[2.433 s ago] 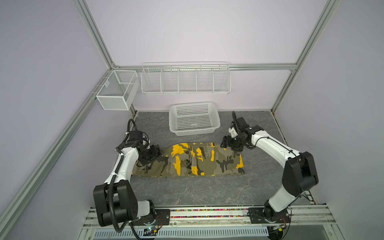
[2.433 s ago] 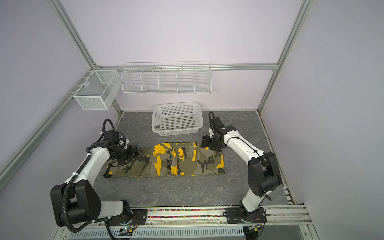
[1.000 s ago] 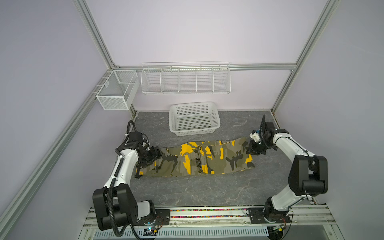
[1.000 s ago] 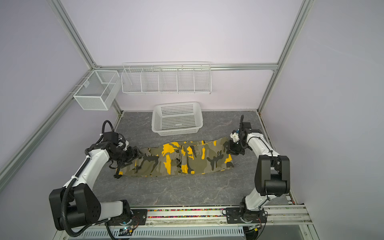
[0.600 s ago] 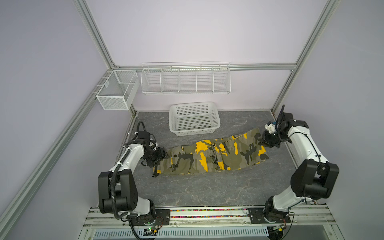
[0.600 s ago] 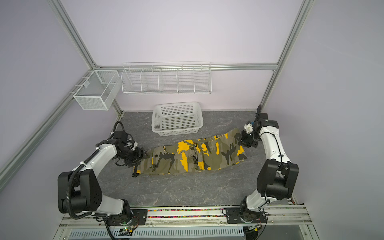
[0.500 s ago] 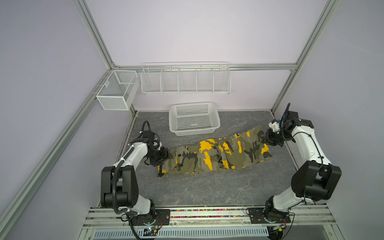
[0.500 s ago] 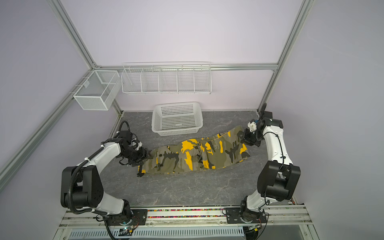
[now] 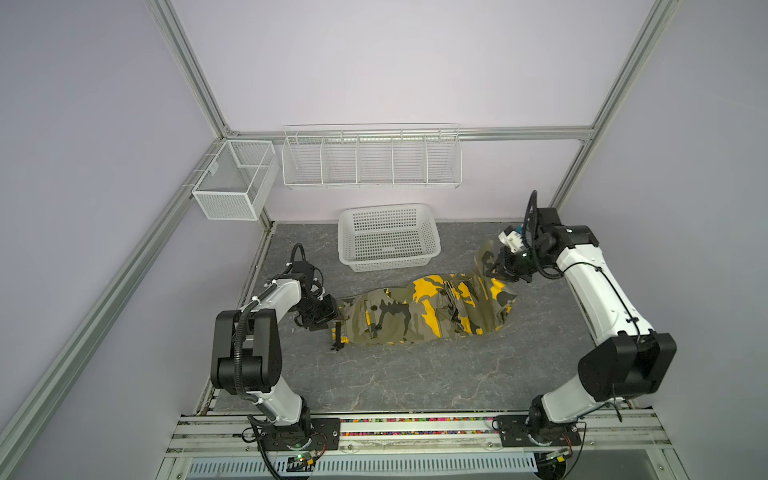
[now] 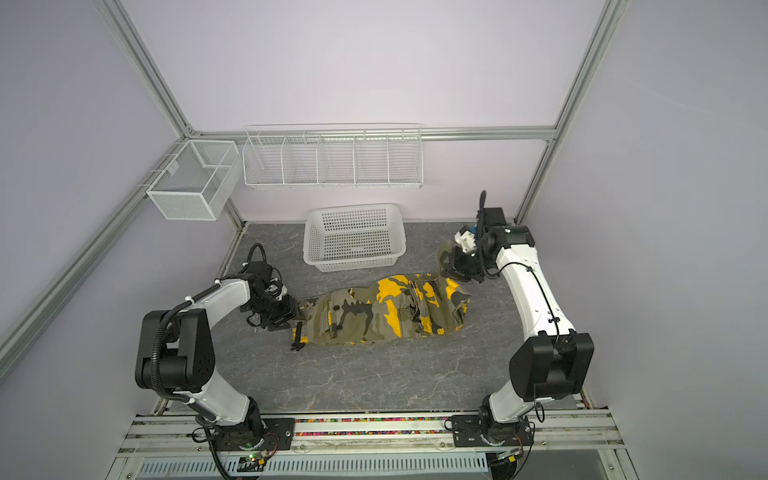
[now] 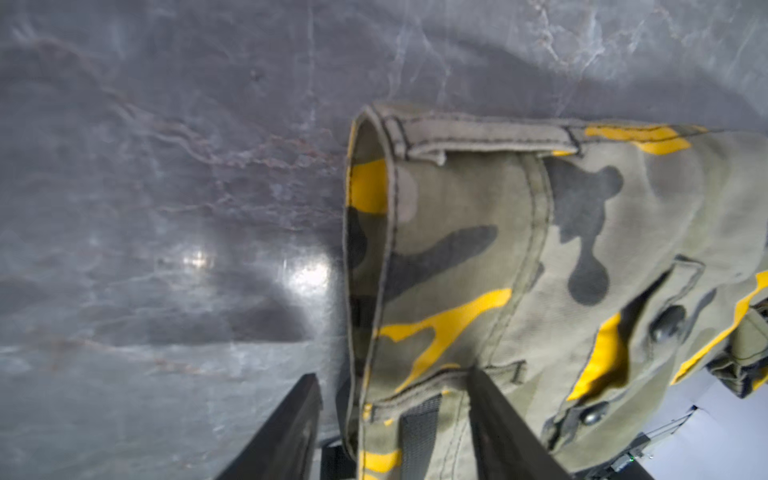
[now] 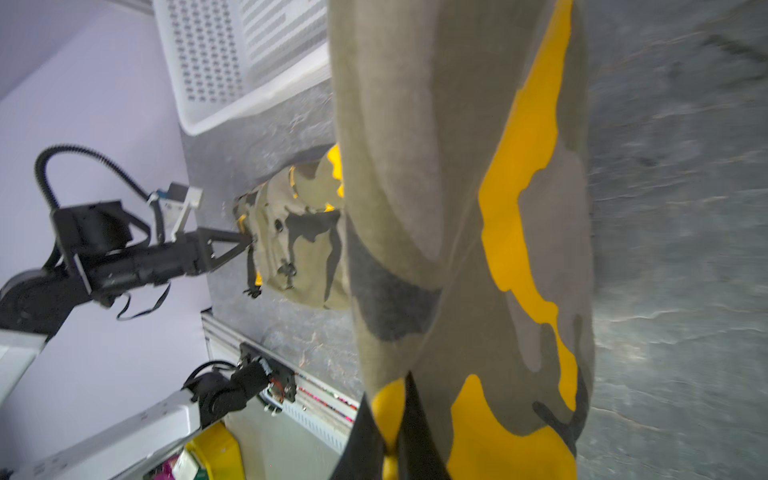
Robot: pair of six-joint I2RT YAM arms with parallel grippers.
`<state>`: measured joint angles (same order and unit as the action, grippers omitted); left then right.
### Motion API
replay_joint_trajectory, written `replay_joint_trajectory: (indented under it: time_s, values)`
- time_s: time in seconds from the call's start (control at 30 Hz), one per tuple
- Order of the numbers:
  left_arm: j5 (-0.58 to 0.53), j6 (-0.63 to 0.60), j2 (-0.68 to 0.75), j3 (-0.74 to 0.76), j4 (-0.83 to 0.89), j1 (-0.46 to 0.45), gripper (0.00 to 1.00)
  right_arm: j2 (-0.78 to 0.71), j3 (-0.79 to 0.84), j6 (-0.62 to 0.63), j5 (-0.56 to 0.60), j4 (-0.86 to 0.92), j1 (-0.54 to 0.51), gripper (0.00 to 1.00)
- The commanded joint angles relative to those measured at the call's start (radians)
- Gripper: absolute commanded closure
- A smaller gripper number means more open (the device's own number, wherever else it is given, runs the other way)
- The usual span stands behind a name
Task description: Fold and stack the trousers
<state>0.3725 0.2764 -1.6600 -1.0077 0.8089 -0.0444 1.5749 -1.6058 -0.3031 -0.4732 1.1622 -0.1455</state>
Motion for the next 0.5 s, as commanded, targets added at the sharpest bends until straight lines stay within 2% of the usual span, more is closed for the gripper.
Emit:
replay_joint_trajectory:
  time_s: [0.0,0.23,0.47]
  values:
    - [-0.03,-0.01,-0.021,0.0,-0.024,-0.005,0.46,-0.032,-0.05,-0.161,-0.056,-0.059,-0.135,0.92]
    - [-0.057,-0.002,-0.043,0.03,-0.063,-0.005,0.53,0.133,-0.198,-0.298,-0.09,-0.157,-0.423,0.92]
    - [-0.074,0.03,-0.04,0.065,-0.095,-0.005,0.59,0.344,-0.359,-0.34,-0.133,-0.197,-0.578,0.92]
